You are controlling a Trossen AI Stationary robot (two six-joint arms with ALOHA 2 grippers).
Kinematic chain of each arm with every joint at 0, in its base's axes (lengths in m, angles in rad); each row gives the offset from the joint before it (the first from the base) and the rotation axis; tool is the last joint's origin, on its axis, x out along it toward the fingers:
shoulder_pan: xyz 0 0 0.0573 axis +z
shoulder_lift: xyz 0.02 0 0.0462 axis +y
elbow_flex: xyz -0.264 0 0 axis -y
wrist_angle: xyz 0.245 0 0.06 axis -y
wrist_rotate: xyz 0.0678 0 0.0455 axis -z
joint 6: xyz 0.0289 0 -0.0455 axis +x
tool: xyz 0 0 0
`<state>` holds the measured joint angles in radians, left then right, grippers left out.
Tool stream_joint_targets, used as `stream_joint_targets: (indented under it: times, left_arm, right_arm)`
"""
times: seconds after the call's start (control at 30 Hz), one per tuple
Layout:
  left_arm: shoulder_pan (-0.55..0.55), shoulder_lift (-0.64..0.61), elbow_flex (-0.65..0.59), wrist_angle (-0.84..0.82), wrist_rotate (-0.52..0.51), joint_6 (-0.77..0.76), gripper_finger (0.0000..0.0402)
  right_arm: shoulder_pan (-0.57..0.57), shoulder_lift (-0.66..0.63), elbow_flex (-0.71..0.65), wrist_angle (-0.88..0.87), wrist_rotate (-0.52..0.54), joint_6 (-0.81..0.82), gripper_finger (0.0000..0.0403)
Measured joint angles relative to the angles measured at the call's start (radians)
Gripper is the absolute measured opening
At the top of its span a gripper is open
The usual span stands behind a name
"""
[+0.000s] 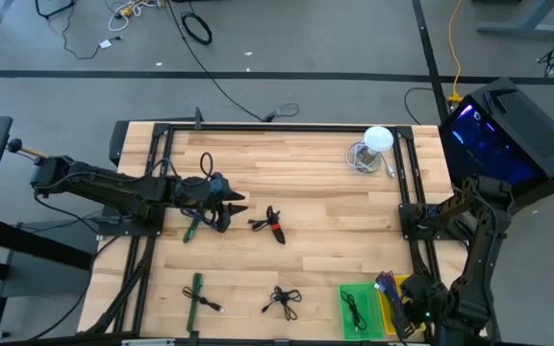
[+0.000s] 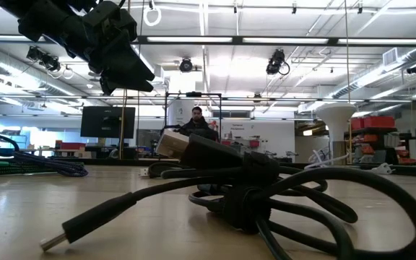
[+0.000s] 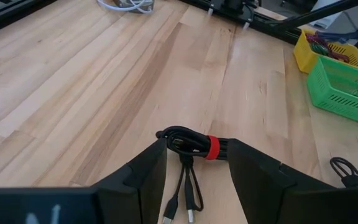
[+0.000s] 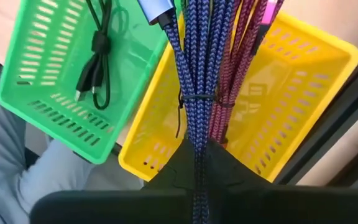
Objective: Pick & Place USB Port
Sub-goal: Put the right blue and black charger cable into the yellow basket, then put the blue and black charger cable into the yellow basket
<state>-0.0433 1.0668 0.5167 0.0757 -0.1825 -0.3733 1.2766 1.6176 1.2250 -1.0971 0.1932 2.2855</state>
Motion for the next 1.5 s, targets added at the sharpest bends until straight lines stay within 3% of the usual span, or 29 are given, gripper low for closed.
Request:
stream_joint_targets:
  times: [0.7,1.03,1.33,1.5]
  left_arm:
    - [0.0,0.0,0.0,-0.002,0.0,0.002,0.0177]
    - [0.0,0.0,0.0,-0.001,0.002,-0.002,0.0177]
    - [0.0,0.0,0.0,-0.05,0.074,-0.025,0.0177]
    - [-0.001,0.0,0.0,-0.163,0.143,-0.112,0.0177]
  right_arm:
    - [-0.004,0.0,-0.004,-0.037,-0.035,-0.038,0.0132]
    - [-0.093,-0.034,-0.004,-0.179,0.088,-0.165,0.0148]
    - [-0.367,-0.062,-0.004,-0.202,0.419,-0.654,0.0146]
    - [-0.556,-0.063,-0.004,-0.084,0.632,-1.051,0.0146]
